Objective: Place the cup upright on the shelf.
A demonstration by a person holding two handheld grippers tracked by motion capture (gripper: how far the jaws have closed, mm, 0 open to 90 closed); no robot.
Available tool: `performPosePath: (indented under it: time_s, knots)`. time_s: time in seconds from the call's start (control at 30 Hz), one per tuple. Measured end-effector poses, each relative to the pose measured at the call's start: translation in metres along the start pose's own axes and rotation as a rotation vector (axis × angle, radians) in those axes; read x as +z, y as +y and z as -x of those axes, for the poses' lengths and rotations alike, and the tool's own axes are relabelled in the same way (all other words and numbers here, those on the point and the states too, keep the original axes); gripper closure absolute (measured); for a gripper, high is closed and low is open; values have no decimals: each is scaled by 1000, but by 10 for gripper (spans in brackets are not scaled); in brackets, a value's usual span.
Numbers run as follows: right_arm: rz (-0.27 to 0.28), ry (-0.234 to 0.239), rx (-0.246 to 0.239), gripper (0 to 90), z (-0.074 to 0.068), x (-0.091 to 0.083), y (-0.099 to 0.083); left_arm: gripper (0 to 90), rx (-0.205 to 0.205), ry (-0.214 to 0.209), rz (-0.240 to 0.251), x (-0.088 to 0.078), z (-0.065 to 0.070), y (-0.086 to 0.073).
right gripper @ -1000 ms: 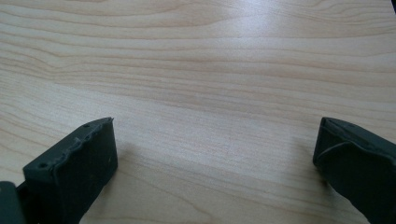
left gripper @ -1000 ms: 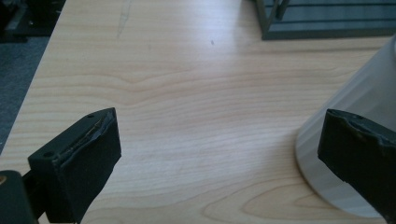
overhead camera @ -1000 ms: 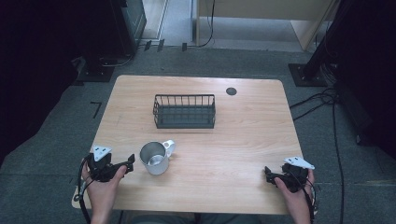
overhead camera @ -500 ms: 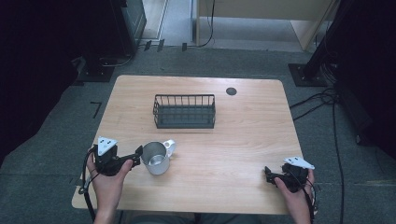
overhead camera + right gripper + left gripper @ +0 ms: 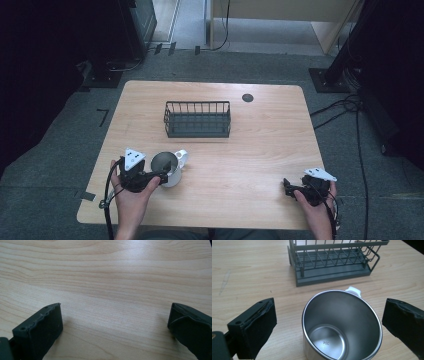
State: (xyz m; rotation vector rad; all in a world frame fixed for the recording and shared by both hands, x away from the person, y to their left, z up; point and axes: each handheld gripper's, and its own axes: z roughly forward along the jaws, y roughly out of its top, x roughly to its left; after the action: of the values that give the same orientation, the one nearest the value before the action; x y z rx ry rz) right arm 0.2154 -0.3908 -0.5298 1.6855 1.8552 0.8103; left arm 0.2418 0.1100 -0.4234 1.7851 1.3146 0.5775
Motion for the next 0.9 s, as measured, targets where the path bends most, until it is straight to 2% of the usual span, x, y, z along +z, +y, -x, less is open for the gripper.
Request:
performPosePath:
  time_s: [0.1,0.3,0.37,0.43,0.53,0.9]
  knots:
    - [0,0,0,0,0,0,0,0,-7,0,1,-1,4,-1]
    - [0,0,0,0,0,0,0,0,8,10,-1,-3,9,-3]
    - [0,0,0,0,0,0,0,0,3,36,-10,2,12,-7]
    - [0,0,0,0,0,0,0,0,10,19,-24,5,13,-10]
    - [0,0,-1,0,0,0,0,0,26,38,-42,11,16,-14]
    - [0,0,-1,0,0,0,0,0,39,41,-105,22,15,-33]
